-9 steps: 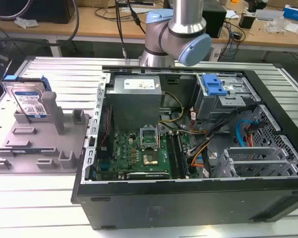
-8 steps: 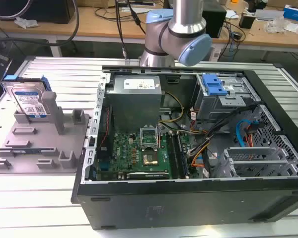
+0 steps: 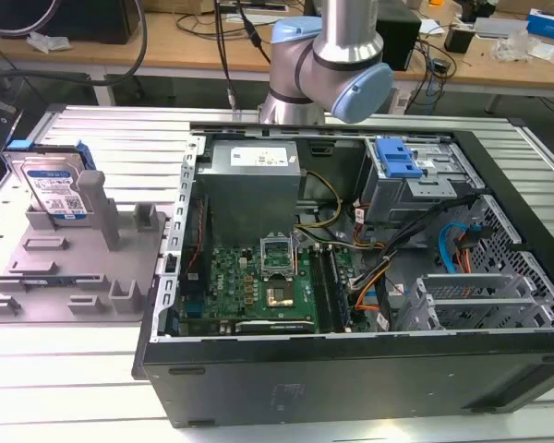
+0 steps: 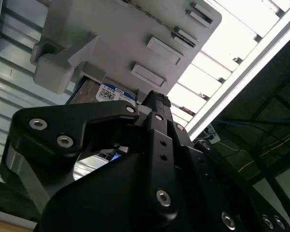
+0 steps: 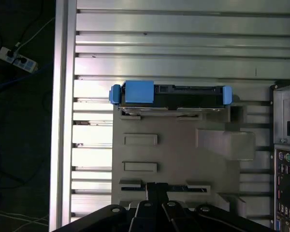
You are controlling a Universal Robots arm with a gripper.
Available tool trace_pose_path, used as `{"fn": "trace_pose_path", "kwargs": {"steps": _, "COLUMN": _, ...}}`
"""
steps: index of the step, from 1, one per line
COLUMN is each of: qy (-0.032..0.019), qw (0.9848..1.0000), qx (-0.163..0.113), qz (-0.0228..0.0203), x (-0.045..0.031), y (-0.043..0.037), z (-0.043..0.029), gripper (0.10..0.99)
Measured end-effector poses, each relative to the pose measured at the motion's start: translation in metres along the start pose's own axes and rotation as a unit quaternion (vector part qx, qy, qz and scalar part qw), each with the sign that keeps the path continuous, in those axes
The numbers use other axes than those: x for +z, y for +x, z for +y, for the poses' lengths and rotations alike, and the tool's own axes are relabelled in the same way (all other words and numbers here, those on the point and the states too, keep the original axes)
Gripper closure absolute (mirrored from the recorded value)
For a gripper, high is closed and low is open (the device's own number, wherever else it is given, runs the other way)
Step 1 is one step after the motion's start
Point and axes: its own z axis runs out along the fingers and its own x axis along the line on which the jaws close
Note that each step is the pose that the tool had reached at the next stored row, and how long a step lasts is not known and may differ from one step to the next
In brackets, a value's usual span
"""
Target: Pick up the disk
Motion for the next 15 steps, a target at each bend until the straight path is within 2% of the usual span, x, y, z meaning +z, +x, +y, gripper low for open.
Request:
{"fn": "trace_pose_path", "kwargs": {"steps": 4, "qy": 0.0, "qw": 1.0, "qx": -0.001, "qz": 0.0, "x": 0.0, "y": 0.0, "z": 0.0, "gripper": 0.98}}
{"fn": "trace_pose_path", "kwargs": {"steps": 5, "qy": 0.0, "qw": 0.9999, "qx": -0.011, "qz": 0.0004, "x": 0.0, "y": 0.0, "z": 0.0, "gripper": 0.98}}
{"fn": "trace_pose_path", "kwargs": {"steps": 6, "qy": 0.0, "qw": 0.9993, "qx": -0.038, "qz": 0.0014, "x": 0.0001, "y": 0.0, "z": 0.0, "gripper": 0.98}}
{"fn": "trace_pose_path", "kwargs": {"steps": 7, "qy": 0.0, "qw": 0.9974, "qx": -0.072, "qz": 0.0027, "x": 0.0, "y": 0.0, "z": 0.0, "gripper": 0.98}}
{"fn": "trace_pose_path", "kwargs": {"steps": 8, "qy": 0.0001, "qw": 0.996, "qx": -0.09, "qz": 0.0034, "x": 0.0, "y": 0.0, "z": 0.0, "gripper": 0.98}}
{"fn": "trace_pose_path", "kwargs": {"steps": 10, "qy": 0.0001, "qw": 0.9941, "qx": -0.109, "qz": 0.0041, "x": 0.0, "y": 0.0, "z": 0.0, "gripper": 0.98}}
{"fn": "trace_pose_path", "kwargs": {"steps": 12, "qy": 0.0001, "qw": 0.9913, "qx": -0.132, "qz": 0.005, "x": 0.0001, "y": 0.0, "z": 0.0, "gripper": 0.98}}
{"fn": "trace_pose_path", "kwargs": {"steps": 14, "qy": 0.0001, "qw": 0.9865, "qx": -0.163, "qz": 0.0063, "x": 0.0001, "y": 0.0, "z": 0.0, "gripper": 0.98}}
{"fn": "trace_pose_path", "kwargs": {"steps": 15, "qy": 0.0001, "qw": 0.9821, "qx": -0.188, "qz": 0.0072, "x": 0.0002, "y": 0.0, "z": 0.0, "gripper": 0.98}}
